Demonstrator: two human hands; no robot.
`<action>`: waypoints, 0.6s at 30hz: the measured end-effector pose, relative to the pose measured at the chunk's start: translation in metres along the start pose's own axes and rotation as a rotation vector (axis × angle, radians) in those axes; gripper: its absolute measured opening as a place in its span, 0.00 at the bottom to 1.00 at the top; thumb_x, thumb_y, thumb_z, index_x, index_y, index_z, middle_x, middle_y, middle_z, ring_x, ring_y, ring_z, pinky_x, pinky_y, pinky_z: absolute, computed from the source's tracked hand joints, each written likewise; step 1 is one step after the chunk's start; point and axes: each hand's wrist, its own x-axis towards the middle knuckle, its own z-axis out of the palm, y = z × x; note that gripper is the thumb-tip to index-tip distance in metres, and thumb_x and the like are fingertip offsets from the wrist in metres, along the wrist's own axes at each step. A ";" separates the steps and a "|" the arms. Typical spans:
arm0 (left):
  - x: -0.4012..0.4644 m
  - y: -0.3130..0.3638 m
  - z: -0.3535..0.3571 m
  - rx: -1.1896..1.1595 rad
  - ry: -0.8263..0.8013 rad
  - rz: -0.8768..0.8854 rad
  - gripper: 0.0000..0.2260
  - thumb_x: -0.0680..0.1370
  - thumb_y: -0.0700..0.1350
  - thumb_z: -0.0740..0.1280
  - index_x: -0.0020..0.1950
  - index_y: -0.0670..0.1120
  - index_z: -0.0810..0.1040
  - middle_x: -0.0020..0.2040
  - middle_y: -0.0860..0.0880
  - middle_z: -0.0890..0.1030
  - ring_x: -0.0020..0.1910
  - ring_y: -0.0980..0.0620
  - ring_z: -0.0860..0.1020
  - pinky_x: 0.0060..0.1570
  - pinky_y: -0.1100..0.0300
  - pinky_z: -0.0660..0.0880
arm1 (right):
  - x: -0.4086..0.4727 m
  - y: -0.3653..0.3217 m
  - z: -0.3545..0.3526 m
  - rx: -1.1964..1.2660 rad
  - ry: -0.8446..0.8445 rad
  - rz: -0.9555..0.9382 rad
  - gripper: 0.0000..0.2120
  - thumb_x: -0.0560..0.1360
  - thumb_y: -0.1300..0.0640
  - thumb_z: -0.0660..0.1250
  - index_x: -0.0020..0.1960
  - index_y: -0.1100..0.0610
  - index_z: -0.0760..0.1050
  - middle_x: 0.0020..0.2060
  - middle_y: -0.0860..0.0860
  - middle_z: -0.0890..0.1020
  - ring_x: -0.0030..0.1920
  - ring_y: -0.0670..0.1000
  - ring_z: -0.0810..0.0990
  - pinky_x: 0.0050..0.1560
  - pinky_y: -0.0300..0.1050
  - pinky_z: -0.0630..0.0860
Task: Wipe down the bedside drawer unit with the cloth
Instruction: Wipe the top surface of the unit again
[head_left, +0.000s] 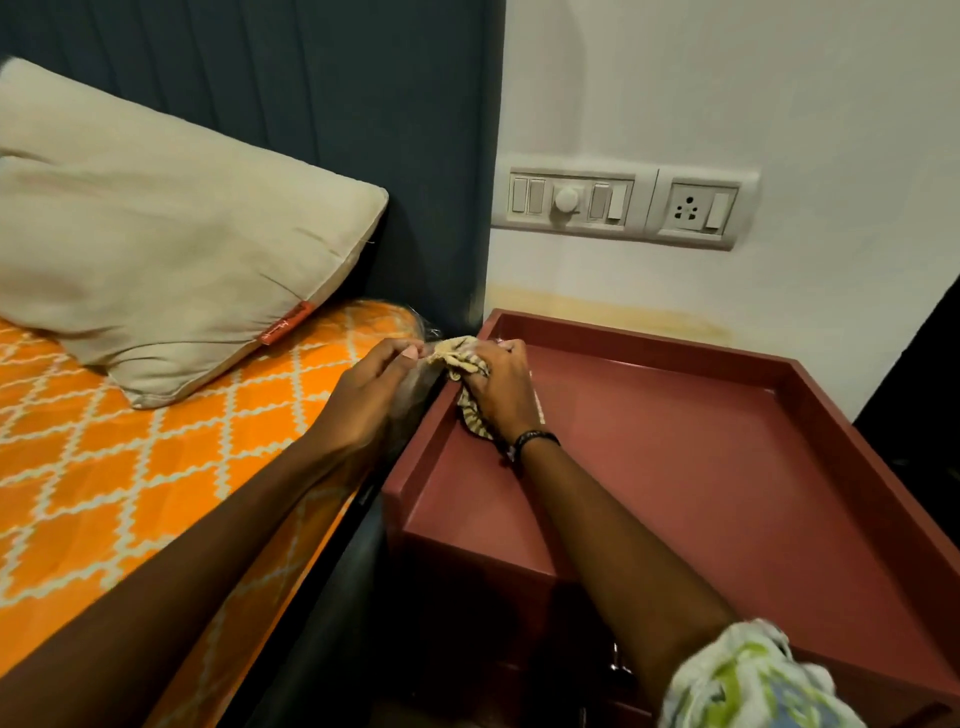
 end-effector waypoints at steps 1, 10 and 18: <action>-0.002 0.001 0.001 0.022 -0.004 0.010 0.09 0.82 0.48 0.59 0.52 0.55 0.78 0.51 0.58 0.81 0.48 0.70 0.77 0.45 0.77 0.70 | 0.010 0.007 0.004 -0.034 0.017 0.030 0.12 0.73 0.59 0.68 0.56 0.58 0.80 0.39 0.42 0.68 0.52 0.54 0.71 0.54 0.43 0.71; -0.004 -0.002 0.004 0.146 -0.078 0.093 0.12 0.82 0.48 0.58 0.61 0.49 0.77 0.54 0.60 0.79 0.48 0.76 0.74 0.44 0.81 0.67 | 0.098 0.065 0.028 -0.388 -0.009 0.076 0.12 0.77 0.59 0.64 0.58 0.60 0.79 0.53 0.56 0.82 0.58 0.59 0.69 0.57 0.46 0.66; -0.004 -0.003 0.002 0.200 -0.090 0.114 0.13 0.82 0.49 0.58 0.63 0.49 0.76 0.57 0.56 0.79 0.51 0.76 0.73 0.46 0.82 0.66 | 0.120 0.075 0.037 -0.546 0.064 0.122 0.12 0.78 0.59 0.63 0.59 0.58 0.79 0.52 0.56 0.82 0.57 0.57 0.70 0.53 0.47 0.70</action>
